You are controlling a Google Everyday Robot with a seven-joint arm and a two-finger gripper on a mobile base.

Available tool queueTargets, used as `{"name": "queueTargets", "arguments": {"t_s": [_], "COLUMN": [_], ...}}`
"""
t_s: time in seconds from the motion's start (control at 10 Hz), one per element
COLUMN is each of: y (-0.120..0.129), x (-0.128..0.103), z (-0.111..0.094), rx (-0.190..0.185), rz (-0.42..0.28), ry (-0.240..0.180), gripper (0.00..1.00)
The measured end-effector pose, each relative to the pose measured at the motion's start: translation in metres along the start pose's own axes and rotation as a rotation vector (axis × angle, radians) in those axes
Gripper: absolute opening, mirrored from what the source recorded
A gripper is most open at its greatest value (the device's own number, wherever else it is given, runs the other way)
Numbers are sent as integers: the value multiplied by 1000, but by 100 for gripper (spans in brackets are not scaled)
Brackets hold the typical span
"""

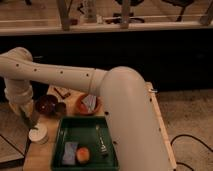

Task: Place pepper in paper cup

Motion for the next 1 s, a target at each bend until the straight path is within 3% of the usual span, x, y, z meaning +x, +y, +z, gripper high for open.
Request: {"name": "queueTargets", "arguments": {"t_s": [0.3,0.8,1.0], "y": [8,12,14], "x": [-8,-1,1], "z": [10,23,26], "rx": [-24,4,10], "rz": [15,31,33], "ry": [-29,-36,-33], "gripper": [4,4,12]}}
